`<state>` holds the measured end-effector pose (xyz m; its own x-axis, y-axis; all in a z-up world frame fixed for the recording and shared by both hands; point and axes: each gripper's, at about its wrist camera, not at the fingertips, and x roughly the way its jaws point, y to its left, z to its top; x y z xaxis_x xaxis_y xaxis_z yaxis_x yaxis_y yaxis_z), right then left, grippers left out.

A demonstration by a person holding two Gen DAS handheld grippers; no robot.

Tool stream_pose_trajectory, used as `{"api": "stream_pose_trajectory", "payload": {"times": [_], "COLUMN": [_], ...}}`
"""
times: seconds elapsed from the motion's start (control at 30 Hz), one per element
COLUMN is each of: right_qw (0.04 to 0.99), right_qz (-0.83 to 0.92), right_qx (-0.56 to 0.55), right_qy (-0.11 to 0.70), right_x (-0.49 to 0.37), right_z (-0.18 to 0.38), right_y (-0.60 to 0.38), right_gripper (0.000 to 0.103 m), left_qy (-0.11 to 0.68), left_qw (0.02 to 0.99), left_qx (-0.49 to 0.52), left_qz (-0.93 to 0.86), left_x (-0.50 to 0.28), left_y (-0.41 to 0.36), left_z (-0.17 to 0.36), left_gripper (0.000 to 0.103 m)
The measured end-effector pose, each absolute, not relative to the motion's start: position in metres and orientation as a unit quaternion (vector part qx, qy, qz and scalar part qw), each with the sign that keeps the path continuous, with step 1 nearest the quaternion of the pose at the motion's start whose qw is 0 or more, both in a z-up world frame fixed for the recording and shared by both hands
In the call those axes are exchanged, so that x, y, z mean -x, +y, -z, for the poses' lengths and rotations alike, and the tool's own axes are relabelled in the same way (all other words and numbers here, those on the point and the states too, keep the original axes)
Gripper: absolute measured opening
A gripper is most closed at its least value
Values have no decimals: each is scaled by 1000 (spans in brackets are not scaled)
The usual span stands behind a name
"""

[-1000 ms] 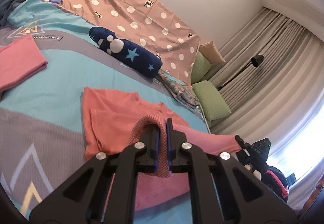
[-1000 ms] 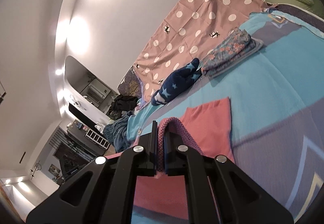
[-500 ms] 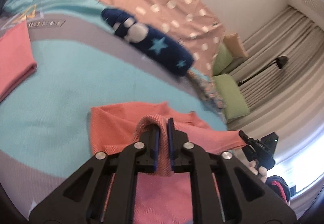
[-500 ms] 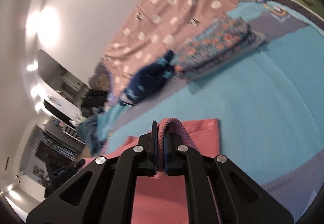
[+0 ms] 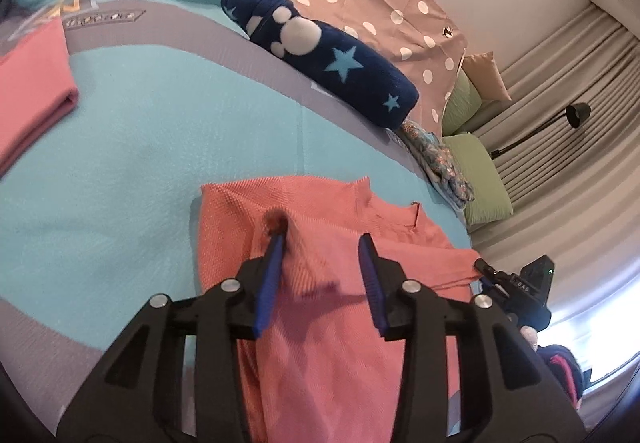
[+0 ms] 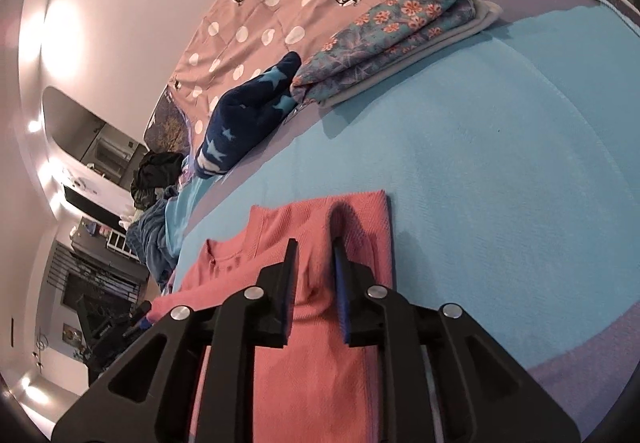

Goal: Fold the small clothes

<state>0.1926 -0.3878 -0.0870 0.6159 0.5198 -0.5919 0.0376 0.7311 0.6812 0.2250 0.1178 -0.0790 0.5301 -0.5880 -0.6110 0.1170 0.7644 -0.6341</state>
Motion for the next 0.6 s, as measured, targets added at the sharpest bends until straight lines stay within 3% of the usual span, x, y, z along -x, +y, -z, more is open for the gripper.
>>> {"api": "stream_pose_trajectory", "payload": {"times": [0.07,0.1,0.13,0.17,0.4,0.5,0.6], "right_qw": [837,838,842,847,856,859,844], "right_qz": [-142,-141,-142,-143,-150,-90,-88], "right_qx": [-331,-330,-326,-321,-332,-341,-353], "right_qy": [412,410,406,400,366,372,395], "right_x": [-185,-183,-180,-178,-202,-233,-234], "right_z": [84,83,81,78,57,62,73], "right_y": [-388,-389,-389,-389,-386,-396,-400], "right_gripper": [18,18,17,9,6,13,19], "left_qy": [438,440,442,443,416,424,431], "left_qw": [834,835,836,836,849,857,850], "left_qx": [260,256,250,247,251,251,266], "left_qz": [210,210,210,212,209,151,147], "left_x": [-220,-219,-219,-220,-252,-281,-281], "left_y": [116,116,115,114,109,117,125], "left_z": [78,78,79,79,55,63,73], "left_gripper": [38,33,15,12,12,25,27]}}
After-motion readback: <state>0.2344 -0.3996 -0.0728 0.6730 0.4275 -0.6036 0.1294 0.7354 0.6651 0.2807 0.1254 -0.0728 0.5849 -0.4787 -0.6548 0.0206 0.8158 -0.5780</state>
